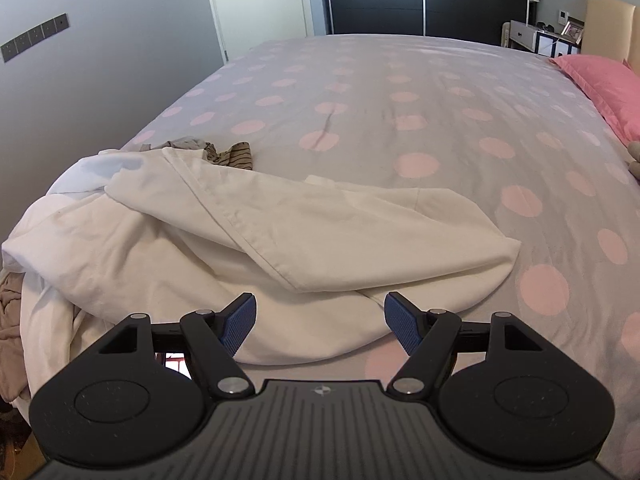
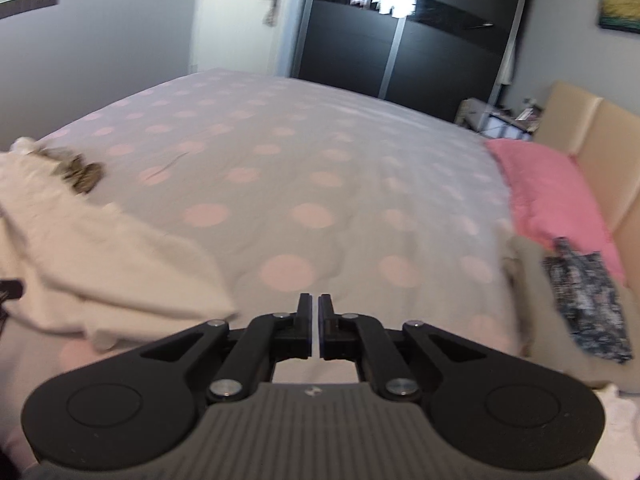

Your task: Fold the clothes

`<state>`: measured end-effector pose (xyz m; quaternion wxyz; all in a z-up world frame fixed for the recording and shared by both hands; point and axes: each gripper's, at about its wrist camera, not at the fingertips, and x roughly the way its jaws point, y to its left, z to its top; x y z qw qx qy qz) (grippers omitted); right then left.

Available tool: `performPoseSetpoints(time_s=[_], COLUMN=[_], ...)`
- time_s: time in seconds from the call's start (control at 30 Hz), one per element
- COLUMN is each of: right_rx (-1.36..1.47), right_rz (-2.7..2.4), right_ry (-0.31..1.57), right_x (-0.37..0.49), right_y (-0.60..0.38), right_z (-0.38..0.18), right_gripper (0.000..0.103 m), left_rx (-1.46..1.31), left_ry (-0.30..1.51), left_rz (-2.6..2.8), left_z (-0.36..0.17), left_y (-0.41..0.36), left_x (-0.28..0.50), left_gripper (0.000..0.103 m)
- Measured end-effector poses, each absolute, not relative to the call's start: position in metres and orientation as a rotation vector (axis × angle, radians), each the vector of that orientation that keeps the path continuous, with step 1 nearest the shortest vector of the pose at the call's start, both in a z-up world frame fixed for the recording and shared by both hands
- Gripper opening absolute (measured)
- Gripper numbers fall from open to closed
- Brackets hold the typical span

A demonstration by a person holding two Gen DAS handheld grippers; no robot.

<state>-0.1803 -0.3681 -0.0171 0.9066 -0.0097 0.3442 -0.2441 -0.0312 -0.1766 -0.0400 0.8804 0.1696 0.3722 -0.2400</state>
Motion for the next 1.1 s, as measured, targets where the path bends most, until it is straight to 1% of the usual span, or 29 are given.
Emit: performPoseSetpoints(time_s=[0.03,0.07,0.13,0.17,0.2,0.4,0.53,0.8,0.87,0.9,0.93,0.97,1.03,1.1], right_rx=[-0.015,-0.010,0.001,-0.003,-0.005,0.009,-0.013,-0.126,-0.139,-0.152,-0.165,-0.158,-0.130,-0.115], right_rz=[-0.470,-0.435,-0.367,-0.330,-0.296,-0.127,-0.059,-0.013,-0.021,-0.035,-0.050,-0.064,-0.102,-0.173], right_ry=[0.720,0.729,0.747,0.754,0.761,0.823,0.854,0.915,0.914,0.918,0.922,0.924,0.919,0.890], right_x=[-0.178,-0.176,-0.171,-0.165,-0.158,-0.112,-0.088,-0.050,-0.044,-0.041,-0.039,-0.037,-0.037,-0.041], right_y=[-0.363,-0.358,-0.347,-0.340,-0.334,-0.302,-0.282,-0.269,-0.269,-0.269,-0.270,-0.272,-0.279,-0.287], right_z=[-0.024,-0.031,-0.044,-0.050,-0.055,-0.090,-0.110,-0.147,-0.152,-0.154,-0.156,-0.154,-0.148,-0.137], right_gripper=[0.006,0.008,0.019,0.021,0.027,0.035,0.046,0.049,0.048,0.042,0.028,0.022,0.012,0.008], left_rx=[0.355,0.356,0.360,0.364,0.365,0.375,0.388,0.389,0.381,0.378,0.374,0.372,0.369,0.365], left_ry=[0.776,0.777,0.786,0.793,0.801,0.877,0.928,0.989,0.996,1.000,1.003,1.004,1.003,0.995], left_rz=[-0.490,-0.480,-0.454,-0.443,-0.431,-0.364,-0.356,-0.373,-0.369,-0.367,-0.366,-0.367,-0.372,-0.377], left_z=[-0.040,-0.041,-0.042,-0.045,-0.048,-0.073,-0.089,-0.107,-0.107,-0.107,-0.107,-0.106,-0.105,-0.102], left_y=[-0.177,-0.177,-0.173,-0.172,-0.170,-0.163,-0.166,-0.174,-0.175,-0.175,-0.175,-0.175,-0.175,-0.175], left_x=[-0.031,-0.031,-0.029,-0.026,-0.023,-0.006,0.001,0.010,0.011,0.012,0.013,0.012,0.011,0.009], left_gripper=[0.070,0.070,0.070,0.070,0.070,0.070,0.070,0.070,0.070,0.070,0.070,0.070,0.070,0.070])
